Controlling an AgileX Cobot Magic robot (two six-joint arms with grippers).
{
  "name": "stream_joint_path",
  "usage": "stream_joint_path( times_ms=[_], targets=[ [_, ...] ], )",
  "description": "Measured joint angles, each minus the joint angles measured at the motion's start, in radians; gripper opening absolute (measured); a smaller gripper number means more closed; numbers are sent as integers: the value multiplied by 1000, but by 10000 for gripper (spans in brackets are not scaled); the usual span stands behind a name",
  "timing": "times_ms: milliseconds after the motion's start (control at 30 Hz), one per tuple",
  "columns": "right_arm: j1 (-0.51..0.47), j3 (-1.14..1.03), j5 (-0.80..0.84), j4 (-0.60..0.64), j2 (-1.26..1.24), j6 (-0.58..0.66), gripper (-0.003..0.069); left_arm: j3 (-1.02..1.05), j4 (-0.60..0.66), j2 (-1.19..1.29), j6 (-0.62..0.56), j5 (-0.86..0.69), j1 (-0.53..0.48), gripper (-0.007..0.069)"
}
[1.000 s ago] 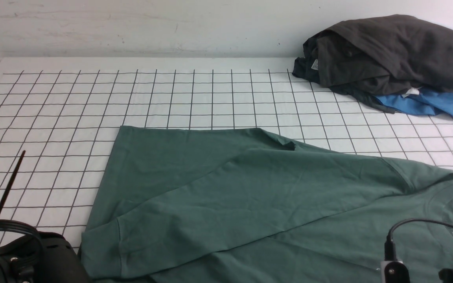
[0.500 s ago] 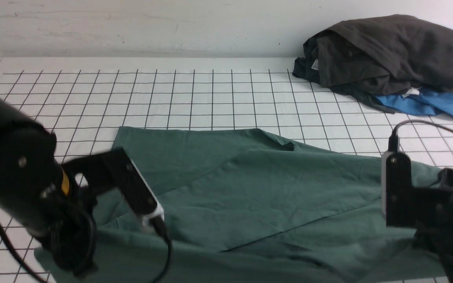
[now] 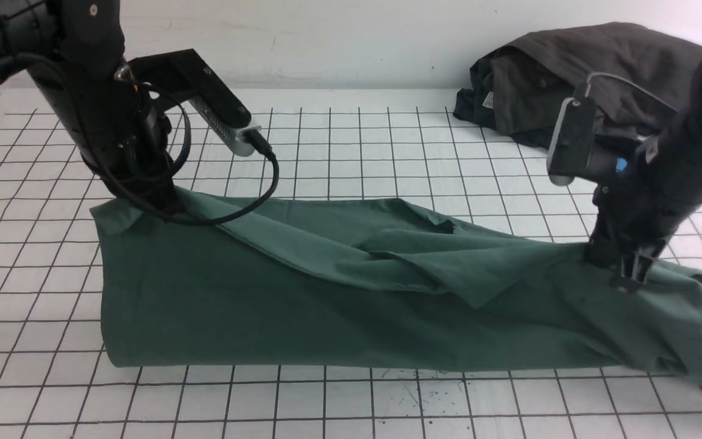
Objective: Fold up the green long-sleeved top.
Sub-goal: Use both arms to drag the lower edge of the fabric forward and fold it over the upper edge
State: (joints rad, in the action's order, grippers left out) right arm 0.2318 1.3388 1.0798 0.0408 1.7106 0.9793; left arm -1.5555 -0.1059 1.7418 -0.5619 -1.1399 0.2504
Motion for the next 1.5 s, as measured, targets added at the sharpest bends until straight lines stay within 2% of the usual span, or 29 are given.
stream_joint_path(
  times_ms=[200,400,900,1133,1167,1267,1300,1400,1500],
  targets=[
    [-62,214,90,27,173,0,10,-132,6,139,-13,-12,-42,17],
    [-110,326,108,76,276,1,10,-183,7,226,-16,1,-48,17],
    [-127,343,-76,81,380,-7,25,-197,-15,344,-15,198,-48,33],
    [-127,343,-165,80,403,-67,120,-198,-25,376,-14,274,-48,137],
    [-127,343,-185,80,412,-82,153,-198,-28,389,-12,283,-48,185],
    [-127,343,-209,78,415,-110,204,-198,-38,400,-7,287,-48,244],
    [-127,344,-225,76,415,-135,237,-199,-58,403,6,292,-48,286],
    [-127,353,-266,75,408,-243,295,-217,-120,405,100,303,-48,357],
    [-127,386,-254,73,381,-387,316,-252,-186,404,261,295,-48,387]
  ],
)
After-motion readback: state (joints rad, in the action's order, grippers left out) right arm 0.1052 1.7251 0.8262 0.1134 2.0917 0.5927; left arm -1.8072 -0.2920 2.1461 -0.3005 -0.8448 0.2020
